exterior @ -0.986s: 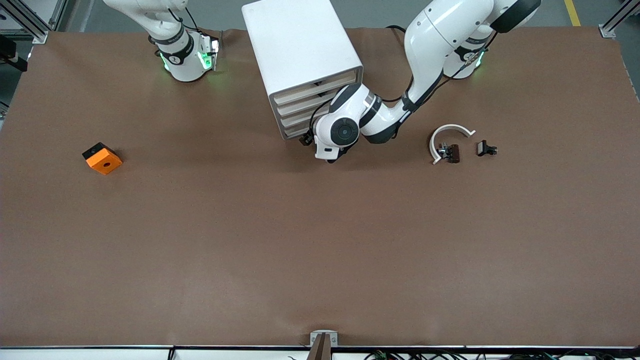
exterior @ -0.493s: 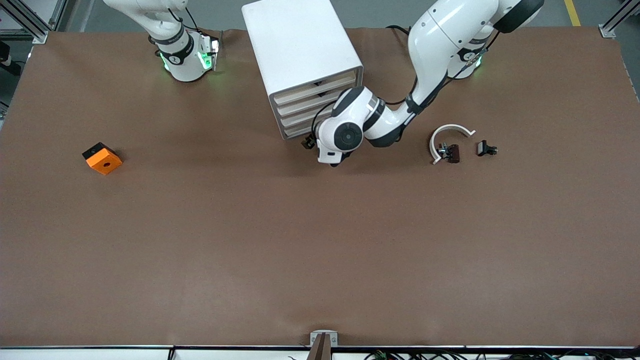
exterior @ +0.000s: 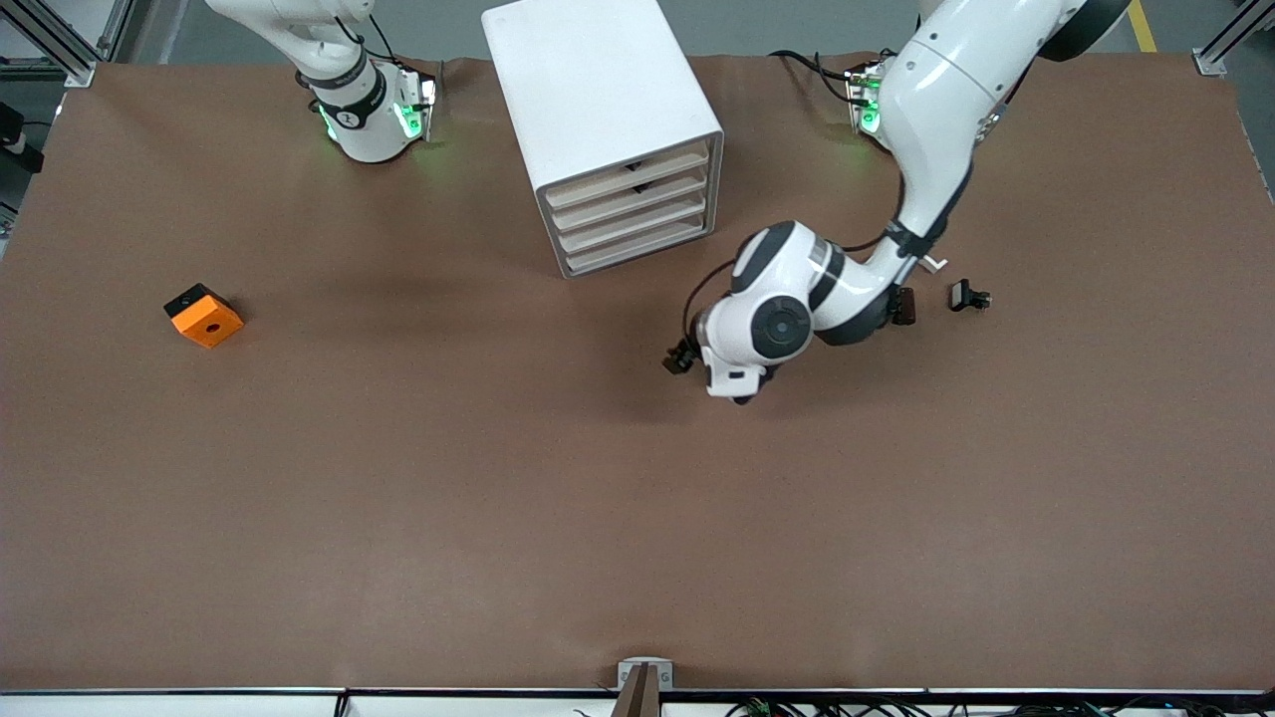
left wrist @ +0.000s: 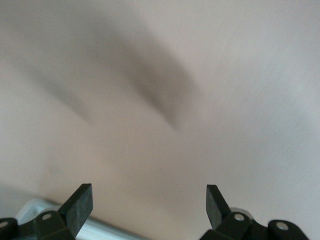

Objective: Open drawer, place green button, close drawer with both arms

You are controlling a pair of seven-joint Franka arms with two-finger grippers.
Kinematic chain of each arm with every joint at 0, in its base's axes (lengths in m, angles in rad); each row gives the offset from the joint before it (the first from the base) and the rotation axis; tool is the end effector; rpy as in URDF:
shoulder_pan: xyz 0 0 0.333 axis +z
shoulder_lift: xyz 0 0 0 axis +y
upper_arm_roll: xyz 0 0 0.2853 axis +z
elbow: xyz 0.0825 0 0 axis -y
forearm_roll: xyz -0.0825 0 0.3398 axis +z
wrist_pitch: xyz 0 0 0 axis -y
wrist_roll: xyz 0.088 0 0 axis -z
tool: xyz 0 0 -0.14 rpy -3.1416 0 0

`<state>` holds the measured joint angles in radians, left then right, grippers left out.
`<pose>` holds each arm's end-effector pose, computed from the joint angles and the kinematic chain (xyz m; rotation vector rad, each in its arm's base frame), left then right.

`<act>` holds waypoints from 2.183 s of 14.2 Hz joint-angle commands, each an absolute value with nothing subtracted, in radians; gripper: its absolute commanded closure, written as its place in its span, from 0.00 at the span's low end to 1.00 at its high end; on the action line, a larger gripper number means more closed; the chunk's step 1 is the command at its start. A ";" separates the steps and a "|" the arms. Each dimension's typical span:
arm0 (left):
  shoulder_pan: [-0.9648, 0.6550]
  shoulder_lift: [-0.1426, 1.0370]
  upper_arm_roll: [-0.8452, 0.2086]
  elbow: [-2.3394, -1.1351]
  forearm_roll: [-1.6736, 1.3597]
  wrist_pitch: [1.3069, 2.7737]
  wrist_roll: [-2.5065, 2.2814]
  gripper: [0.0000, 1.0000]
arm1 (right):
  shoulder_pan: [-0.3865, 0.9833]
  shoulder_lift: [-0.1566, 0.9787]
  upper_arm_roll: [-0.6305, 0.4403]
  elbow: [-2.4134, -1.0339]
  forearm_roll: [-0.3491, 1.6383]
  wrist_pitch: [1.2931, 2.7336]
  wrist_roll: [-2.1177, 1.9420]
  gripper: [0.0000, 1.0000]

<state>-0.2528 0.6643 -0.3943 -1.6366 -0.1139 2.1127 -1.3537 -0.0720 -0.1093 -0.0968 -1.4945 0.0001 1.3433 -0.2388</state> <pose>0.4978 -0.3626 0.2169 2.7718 1.2257 -0.5545 0.4449 -0.0787 0.6256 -3.1200 -0.1105 0.0615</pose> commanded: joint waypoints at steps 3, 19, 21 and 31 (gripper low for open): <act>-0.149 0.623 -0.394 -1.539 0.051 1.924 -1.299 0.00 | -0.087 -0.120 -0.092 -1.534 0.008 1.361 -0.227 0.00; 0.020 0.312 -0.289 -1.563 0.034 1.481 -0.608 0.00 | -0.084 -0.121 -0.087 -1.529 0.014 1.431 -0.115 0.00; -0.001 0.247 -0.229 -1.597 0.032 1.441 -0.508 0.00 | -0.083 -0.120 -0.087 -1.526 0.014 1.430 -0.106 0.00; -0.043 -0.168 0.029 -1.948 -0.029 1.515 -0.120 0.00 | -0.083 -0.121 -0.086 -1.525 0.012 1.407 -0.113 0.00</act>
<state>-0.0375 -0.0446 -0.0076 -1.8106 -0.0147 1.4464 -0.1872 -0.0790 -0.1084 -0.0911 -1.5176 0.0049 1.4172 -0.1232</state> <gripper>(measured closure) 0.000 0.000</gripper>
